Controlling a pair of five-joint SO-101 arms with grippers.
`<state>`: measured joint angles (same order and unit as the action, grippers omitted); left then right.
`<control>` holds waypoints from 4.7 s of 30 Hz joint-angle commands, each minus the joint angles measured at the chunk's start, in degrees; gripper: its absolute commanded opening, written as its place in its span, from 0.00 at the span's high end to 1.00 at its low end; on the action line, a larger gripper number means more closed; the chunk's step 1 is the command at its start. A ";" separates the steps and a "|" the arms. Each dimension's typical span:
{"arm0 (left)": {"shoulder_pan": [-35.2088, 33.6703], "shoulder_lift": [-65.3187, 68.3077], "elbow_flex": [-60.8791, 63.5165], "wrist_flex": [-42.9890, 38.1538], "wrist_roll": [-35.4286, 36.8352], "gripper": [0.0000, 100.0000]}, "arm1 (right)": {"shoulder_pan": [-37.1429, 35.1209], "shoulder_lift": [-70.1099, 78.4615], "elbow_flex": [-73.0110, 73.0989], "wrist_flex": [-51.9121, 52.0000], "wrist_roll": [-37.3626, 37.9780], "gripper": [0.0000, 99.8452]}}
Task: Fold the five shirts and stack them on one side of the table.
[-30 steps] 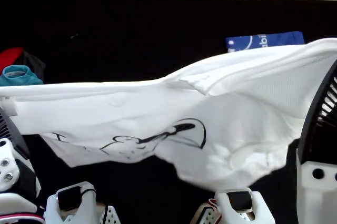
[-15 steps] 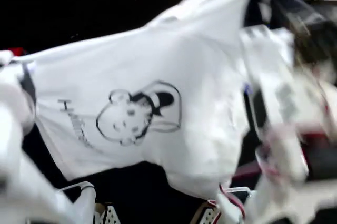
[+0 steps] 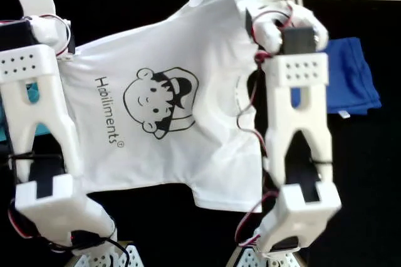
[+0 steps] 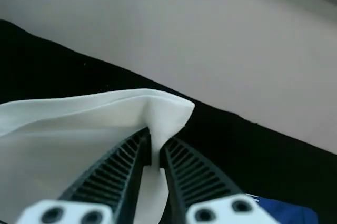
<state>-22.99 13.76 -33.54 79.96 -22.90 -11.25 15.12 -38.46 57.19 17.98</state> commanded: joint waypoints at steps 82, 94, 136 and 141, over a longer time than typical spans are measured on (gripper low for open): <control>-5.41 -16.31 56.57 6.15 -21.71 0.99 | 8.04 -32.75 72.84 20.00 1.85 0.99; 1.80 -16.48 63.16 6.15 -21.71 0.99 | 7.78 -32.66 72.84 16.84 2.29 0.99; 0.75 3.74 37.58 -6.51 -10.11 0.99 | -5.32 -2.33 33.80 20.88 -5.54 0.98; -3.03 14.73 24.84 -7.03 -8.44 0.99 | -4.35 13.85 22.37 20.88 -5.19 0.98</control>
<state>-23.78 24.31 -1.01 73.54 -32.04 -15.82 21.89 -8.57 78.64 13.14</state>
